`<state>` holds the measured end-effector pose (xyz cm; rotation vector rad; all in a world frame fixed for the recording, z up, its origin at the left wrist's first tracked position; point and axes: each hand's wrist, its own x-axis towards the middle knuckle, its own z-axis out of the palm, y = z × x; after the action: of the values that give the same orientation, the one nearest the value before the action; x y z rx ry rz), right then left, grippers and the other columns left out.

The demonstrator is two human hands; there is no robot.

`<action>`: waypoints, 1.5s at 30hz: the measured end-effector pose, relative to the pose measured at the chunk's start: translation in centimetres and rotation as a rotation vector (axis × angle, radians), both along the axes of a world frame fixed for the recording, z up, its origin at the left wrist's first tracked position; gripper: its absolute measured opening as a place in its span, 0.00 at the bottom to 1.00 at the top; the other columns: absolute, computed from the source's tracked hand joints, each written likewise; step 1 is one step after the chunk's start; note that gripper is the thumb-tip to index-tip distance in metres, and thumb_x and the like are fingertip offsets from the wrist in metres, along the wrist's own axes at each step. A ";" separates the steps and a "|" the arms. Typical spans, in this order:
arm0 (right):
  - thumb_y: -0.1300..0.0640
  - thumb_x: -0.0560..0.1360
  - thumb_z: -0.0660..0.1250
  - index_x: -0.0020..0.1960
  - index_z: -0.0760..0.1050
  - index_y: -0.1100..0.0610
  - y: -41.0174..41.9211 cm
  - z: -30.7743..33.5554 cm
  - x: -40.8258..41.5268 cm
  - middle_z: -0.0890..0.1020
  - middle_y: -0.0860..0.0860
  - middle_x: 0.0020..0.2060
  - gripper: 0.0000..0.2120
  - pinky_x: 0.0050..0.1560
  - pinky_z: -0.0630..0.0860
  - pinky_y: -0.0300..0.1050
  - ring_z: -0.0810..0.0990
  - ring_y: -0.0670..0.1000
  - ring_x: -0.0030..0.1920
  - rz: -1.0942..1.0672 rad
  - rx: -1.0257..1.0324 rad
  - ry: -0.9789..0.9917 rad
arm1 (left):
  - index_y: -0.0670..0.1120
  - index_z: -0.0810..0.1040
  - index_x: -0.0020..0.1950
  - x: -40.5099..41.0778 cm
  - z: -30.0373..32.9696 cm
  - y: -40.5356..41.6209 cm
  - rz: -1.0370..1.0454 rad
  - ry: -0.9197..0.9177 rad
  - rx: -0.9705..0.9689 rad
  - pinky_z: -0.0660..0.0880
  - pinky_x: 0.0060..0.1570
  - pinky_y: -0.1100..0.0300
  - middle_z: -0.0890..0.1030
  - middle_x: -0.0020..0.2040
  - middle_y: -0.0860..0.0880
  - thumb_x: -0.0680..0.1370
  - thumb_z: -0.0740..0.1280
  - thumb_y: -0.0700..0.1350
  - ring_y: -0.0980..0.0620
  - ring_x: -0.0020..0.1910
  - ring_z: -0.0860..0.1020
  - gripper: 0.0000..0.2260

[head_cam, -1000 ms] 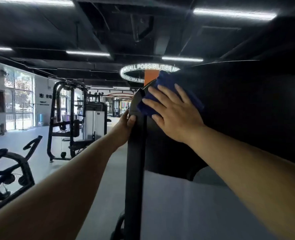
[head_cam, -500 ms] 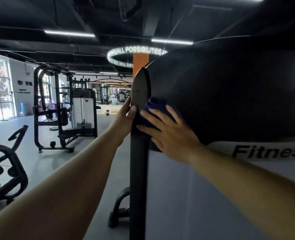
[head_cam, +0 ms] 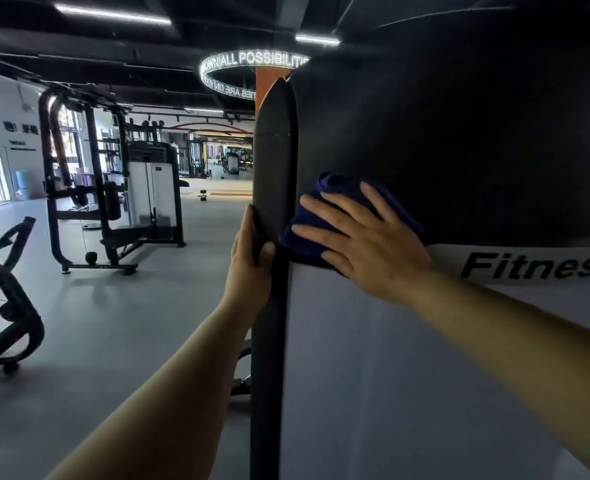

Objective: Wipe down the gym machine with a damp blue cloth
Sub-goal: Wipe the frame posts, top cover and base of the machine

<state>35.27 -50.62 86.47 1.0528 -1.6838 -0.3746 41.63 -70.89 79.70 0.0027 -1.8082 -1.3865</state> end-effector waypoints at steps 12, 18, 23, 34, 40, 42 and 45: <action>0.44 0.83 0.55 0.79 0.54 0.42 2.5 -1.8 -0.6 0.53 0.47 0.80 0.26 0.76 0.47 0.63 0.53 0.52 0.79 -0.001 -0.201 -0.018 | 0.52 0.53 0.80 -0.2 -0.2 3.1 0.308 -0.021 -0.005 0.60 0.66 0.63 0.63 0.76 0.48 0.84 0.57 0.42 0.50 0.73 0.64 0.26; 0.45 0.83 0.54 0.79 0.53 0.43 2.6 -5.1 -0.5 0.52 0.48 0.80 0.26 0.76 0.49 0.62 0.56 0.53 0.78 0.012 -0.053 -0.013 | 0.55 0.54 0.80 0.3 -0.7 7.3 0.506 0.073 -0.219 0.52 0.69 0.63 0.51 0.80 0.50 0.81 0.58 0.34 0.50 0.78 0.51 0.30; 0.46 0.83 0.53 0.79 0.54 0.44 7.0 0.1 -1.7 0.52 0.48 0.80 0.25 0.76 0.47 0.63 0.51 0.53 0.79 0.000 -0.417 -0.089 | 0.54 0.57 0.79 -0.8 0.4 10.7 0.526 0.129 -0.418 0.55 0.75 0.47 0.50 0.80 0.52 0.83 0.59 0.43 0.49 0.79 0.49 0.26; 0.45 0.83 0.54 0.79 0.56 0.44 13.4 2.3 -5.2 0.54 0.49 0.80 0.25 0.76 0.48 0.63 0.52 0.53 0.79 0.092 -0.482 -0.120 | 0.46 0.53 0.80 -3.3 0.9 15.9 0.620 0.130 -0.464 0.48 0.76 0.41 0.47 0.81 0.46 0.84 0.55 0.49 0.45 0.79 0.44 0.26; 0.46 0.83 0.51 0.79 0.52 0.43 12.0 0.3 -4.7 0.50 0.49 0.80 0.25 0.77 0.43 0.61 0.49 0.53 0.79 0.116 -0.327 -0.127 | 0.46 0.49 0.81 -3.8 1.9 18.8 0.655 0.038 -0.373 0.47 0.75 0.37 0.43 0.81 0.45 0.83 0.57 0.44 0.44 0.79 0.41 0.28; 0.47 0.83 0.51 0.79 0.53 0.42 15.1 0.9 -6.3 0.52 0.47 0.80 0.25 0.77 0.43 0.61 0.50 0.52 0.79 0.117 -0.303 -0.092 | 0.46 0.49 0.81 -3.6 2.6 20.1 0.651 0.036 -0.415 0.46 0.75 0.37 0.44 0.81 0.44 0.83 0.57 0.49 0.43 0.79 0.42 0.29; 0.45 0.83 0.52 0.79 0.51 0.42 17.2 0.5 -7.2 0.49 0.48 0.80 0.26 0.76 0.41 0.63 0.47 0.53 0.79 0.075 -0.561 -0.225 | 0.53 0.47 0.81 -3.7 2.9 21.8 0.646 -0.038 -0.505 0.42 0.75 0.37 0.39 0.80 0.46 0.83 0.56 0.50 0.44 0.79 0.38 0.29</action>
<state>28.05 -33.43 86.99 0.7494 -1.7924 0.2687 37.90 -49.05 82.58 0.3199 -1.9079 -0.4715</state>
